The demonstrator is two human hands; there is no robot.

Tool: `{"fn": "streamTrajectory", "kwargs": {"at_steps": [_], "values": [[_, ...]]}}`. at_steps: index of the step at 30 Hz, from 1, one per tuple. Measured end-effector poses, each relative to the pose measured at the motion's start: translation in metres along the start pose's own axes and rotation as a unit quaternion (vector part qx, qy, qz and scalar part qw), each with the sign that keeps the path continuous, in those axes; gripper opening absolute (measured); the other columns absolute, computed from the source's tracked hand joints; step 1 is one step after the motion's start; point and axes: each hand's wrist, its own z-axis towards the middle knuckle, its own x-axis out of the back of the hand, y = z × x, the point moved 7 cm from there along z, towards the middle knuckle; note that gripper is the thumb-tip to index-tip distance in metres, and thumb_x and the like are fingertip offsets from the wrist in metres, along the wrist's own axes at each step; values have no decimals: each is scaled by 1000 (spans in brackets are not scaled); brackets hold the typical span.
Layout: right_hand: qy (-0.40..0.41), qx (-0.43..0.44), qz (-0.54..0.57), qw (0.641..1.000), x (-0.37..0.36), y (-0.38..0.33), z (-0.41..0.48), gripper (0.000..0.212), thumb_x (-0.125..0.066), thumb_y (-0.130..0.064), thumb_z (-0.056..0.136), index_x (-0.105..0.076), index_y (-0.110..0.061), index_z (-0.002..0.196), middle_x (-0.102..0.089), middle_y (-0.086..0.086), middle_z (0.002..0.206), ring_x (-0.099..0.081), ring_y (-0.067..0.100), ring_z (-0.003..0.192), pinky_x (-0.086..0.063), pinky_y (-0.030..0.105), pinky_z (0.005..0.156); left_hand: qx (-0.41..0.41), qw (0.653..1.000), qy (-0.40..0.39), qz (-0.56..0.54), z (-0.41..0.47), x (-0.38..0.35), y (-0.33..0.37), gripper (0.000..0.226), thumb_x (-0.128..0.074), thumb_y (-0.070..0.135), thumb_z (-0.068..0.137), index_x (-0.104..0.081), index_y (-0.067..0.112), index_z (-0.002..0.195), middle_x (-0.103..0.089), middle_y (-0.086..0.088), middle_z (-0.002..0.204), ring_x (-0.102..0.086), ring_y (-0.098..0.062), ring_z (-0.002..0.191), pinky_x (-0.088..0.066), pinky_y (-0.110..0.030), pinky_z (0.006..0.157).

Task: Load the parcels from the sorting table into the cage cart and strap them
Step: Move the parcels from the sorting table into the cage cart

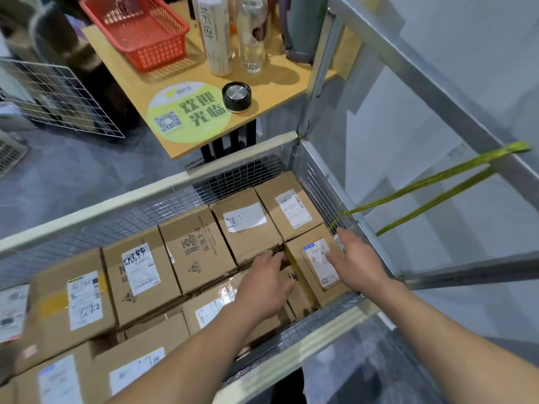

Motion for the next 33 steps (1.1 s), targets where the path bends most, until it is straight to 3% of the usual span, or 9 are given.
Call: {"fn": "streamTrajectory", "kwargs": {"at_steps": [6, 12, 15, 19, 23, 28, 33], "values": [[63, 9, 27, 998, 32, -34, -52, 70, -46, -47, 102, -23, -12, 157, -24, 5, 164, -18, 17, 151, -16, 29, 119, -90, 986, 74, 120, -37, 57, 40, 66, -48, 53, 95, -27, 22, 150, -24, 1, 158, -18, -20, 146, -24, -43, 118], [203, 26, 48, 978, 94, -64, -156, 80, -39, -61, 96, -19, -15, 159, -13, -4, 164, -4, 3, 148, 0, 17, 117, -237, 942, 105, 216, -96, 101, 104, 73, -37, 60, 97, -15, 21, 155, -7, -1, 164, 4, -25, 152, -8, -45, 122], [290, 13, 36, 956, 127, -65, -221, 86, -34, -67, 90, -22, -15, 157, -12, -9, 159, -5, 3, 147, -5, 23, 121, -314, 908, 121, 248, -133, 109, 152, 76, -32, 63, 96, -14, 19, 156, -6, -3, 164, 5, -26, 152, -9, -47, 122], [409, -19, 14, 912, 170, -46, -318, 80, -41, -60, 92, -35, -7, 152, -27, 5, 159, -20, 16, 149, -17, 33, 122, -407, 865, 139, 257, -193, 105, 226, 85, -21, 68, 88, -33, 13, 151, -26, -11, 160, -17, -34, 149, -27, -51, 116], [489, -79, -23, 868, 206, -16, -427, 78, -44, -56, 93, -38, -4, 150, -35, 11, 157, -25, 18, 147, -19, 32, 120, -535, 801, 158, 217, -263, 75, 306, 74, -43, 60, 84, -55, 6, 133, -53, -17, 141, -46, -42, 132, -47, -56, 98], [574, -165, -72, 799, 222, 41, -586, 74, -47, -53, 95, -43, 0, 147, -43, 18, 152, -36, 30, 144, -30, 43, 117, -638, 728, 155, 197, -369, 10, 398, 73, -41, 59, 86, -57, 4, 131, -55, -19, 138, -51, -43, 128, -49, -56, 93], [617, -263, -110, 734, 199, 95, -753, 74, -46, -53, 95, -39, -5, 150, -38, 11, 156, -29, 25, 147, -20, 35, 121, -711, 675, 104, 167, -485, -84, 465, 76, -38, 62, 87, -50, 7, 138, -49, -16, 145, -41, -41, 137, -46, -56, 100]]}}
